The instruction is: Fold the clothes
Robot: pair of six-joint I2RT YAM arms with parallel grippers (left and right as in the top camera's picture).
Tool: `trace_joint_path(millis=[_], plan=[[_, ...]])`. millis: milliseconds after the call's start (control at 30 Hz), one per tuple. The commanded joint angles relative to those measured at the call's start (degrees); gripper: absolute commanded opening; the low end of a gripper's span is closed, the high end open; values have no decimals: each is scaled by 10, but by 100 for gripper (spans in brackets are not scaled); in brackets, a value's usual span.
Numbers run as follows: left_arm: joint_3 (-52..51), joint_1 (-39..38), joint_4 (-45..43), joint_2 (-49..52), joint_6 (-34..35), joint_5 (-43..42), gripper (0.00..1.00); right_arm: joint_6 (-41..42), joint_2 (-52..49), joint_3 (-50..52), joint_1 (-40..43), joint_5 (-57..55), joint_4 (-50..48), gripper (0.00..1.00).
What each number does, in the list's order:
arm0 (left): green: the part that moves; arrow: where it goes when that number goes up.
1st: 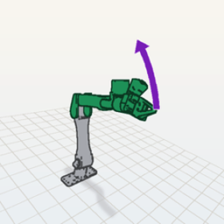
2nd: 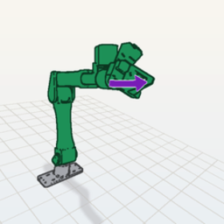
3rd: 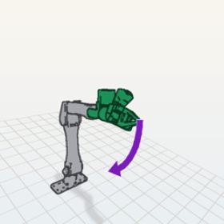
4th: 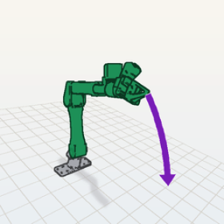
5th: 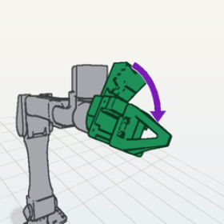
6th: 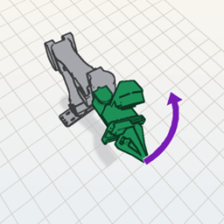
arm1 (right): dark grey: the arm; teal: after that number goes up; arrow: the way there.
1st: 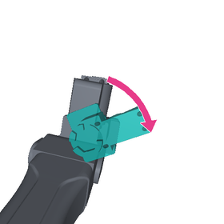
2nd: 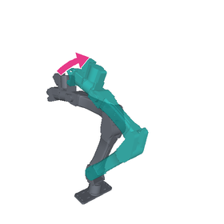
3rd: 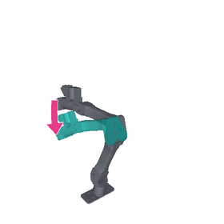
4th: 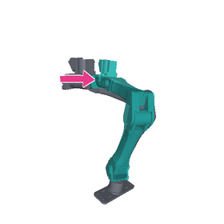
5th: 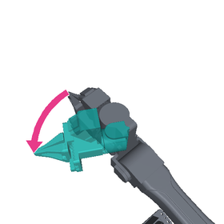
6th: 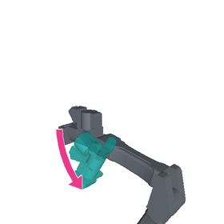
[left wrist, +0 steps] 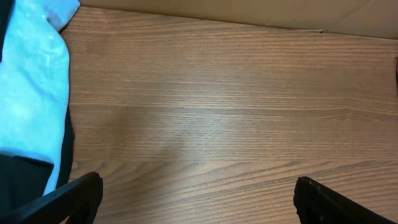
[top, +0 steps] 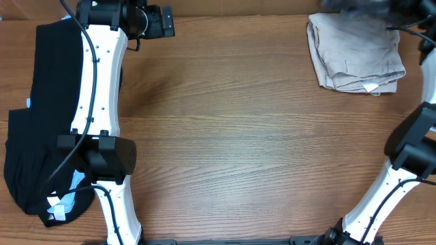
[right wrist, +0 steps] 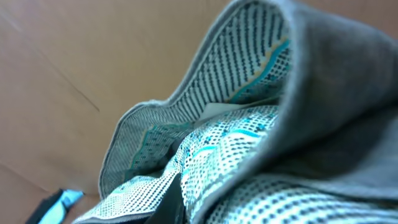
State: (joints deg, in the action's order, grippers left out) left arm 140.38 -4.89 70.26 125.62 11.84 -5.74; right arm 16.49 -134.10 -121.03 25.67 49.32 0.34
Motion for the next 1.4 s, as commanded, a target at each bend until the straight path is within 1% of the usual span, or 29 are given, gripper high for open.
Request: trace_joint_path(millis=[0,167,533,567,600,633,667,700,733,767,867,967,1067,1167,1300,1367], plan=[[0,-2,-5,-3,-9,3,100,-66,-26,-12,-24,-46,56,4],[0,-2,-5,-3,-9,3,100,-79,-33,-12,-24,-95,195,4],[0,-2,-5,-3,-9,3,100,-76,-31,-13,25,-94,453,4],[0,-2,-5,-3,-9,3,100,-76,-31,-13,30,-94,472,6],[0,-2,-5,-3,-9,3,100,-76,-29,-13,35,-95,495,13],[0,-2,-5,-3,-9,3,100,-76,-28,-13,40,-95,516,20],[0,-2,-5,-3,-9,2,100,-76,-25,-13,45,-95,537,32],[0,-2,-5,-3,-9,2,100,-78,-24,-13,49,-97,554,40],[0,-2,-5,-3,-9,2,100,-78,-22,-14,53,-101,573,44],[0,-2,-5,-3,-9,2,100,-78,-19,-14,55,-108,590,48],[0,-2,-5,-3,-9,2,100,-78,-5,-14,59,-150,653,54],[0,-2,-4,-3,-9,2,100,-78,16,-14,59,-197,703,57],[0,-2,-4,-3,-9,2,100,-78,46,-14,59,-206,730,57],[0,-2,-2,-3,-9,2,100,-80,85,-14,57,-203,730,57],[0,-2,0,-3,-9,2,100,-106,145,-14,34,-155,671,57],[0,-2,0,-3,-9,2,100,-106,163,-14,14,-160,616,62]])
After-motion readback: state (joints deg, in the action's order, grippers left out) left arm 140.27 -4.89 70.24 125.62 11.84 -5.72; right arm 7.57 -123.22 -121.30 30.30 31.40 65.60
